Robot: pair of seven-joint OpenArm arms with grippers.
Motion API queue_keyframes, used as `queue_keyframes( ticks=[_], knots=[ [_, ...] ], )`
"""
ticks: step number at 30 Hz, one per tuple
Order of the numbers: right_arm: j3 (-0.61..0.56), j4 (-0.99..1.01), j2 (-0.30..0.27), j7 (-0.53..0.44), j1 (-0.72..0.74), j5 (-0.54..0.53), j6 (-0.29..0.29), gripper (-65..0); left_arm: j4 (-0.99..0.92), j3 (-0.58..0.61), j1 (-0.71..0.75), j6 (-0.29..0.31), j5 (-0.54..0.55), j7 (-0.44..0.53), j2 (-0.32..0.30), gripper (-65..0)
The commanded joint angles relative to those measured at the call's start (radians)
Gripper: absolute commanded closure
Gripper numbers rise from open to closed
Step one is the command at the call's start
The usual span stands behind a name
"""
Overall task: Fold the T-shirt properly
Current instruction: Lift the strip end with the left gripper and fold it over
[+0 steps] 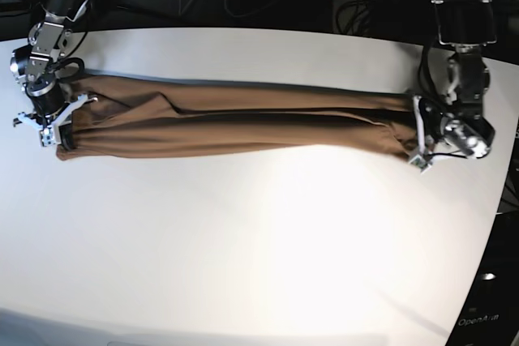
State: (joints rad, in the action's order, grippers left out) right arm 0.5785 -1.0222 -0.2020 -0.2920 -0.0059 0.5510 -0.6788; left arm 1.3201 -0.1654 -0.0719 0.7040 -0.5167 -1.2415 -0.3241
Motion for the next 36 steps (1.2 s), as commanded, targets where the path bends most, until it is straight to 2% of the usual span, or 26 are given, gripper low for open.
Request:
queue_keyframes(
  ticks=[1,4,9,19,24,36],
  knots=[
    [-0.005,0.021,0.005,0.162,-0.021,0.113,-0.019,-0.3,-0.03,-0.012,0.057,-0.006,-0.342,-0.155,-0.01,-3.2],
    [-0.002,0.015,0.009,0.158,-0.033,0.113,-0.019,-0.3,-0.024,-0.013,0.067,-0.006,-0.425,-0.155,0.05,-3.2],
    [-0.004,0.016,0.009,0.158,-0.018,0.113,-0.019,-0.3,-0.029,0.022,0.004,-0.006,-0.457,-0.155,0.144,-3.2],
    [0.001,-0.002,0.005,0.158,-0.035,0.111,-0.019,-0.4,-0.03,0.017,-0.009,-0.006,-0.457,-0.155,0.23,-3.2],
    [0.001,0.003,-0.006,0.161,-0.035,0.111,-0.019,-0.4,-0.029,0.008,-0.007,-0.006,-0.452,-0.155,0.253,-3.2],
    [-0.001,0.0,-0.012,0.164,-0.018,0.114,-0.019,-0.4,0.109,0.014,-0.032,-0.006,-0.457,-0.155,0.408,-3.2]
  ],
)
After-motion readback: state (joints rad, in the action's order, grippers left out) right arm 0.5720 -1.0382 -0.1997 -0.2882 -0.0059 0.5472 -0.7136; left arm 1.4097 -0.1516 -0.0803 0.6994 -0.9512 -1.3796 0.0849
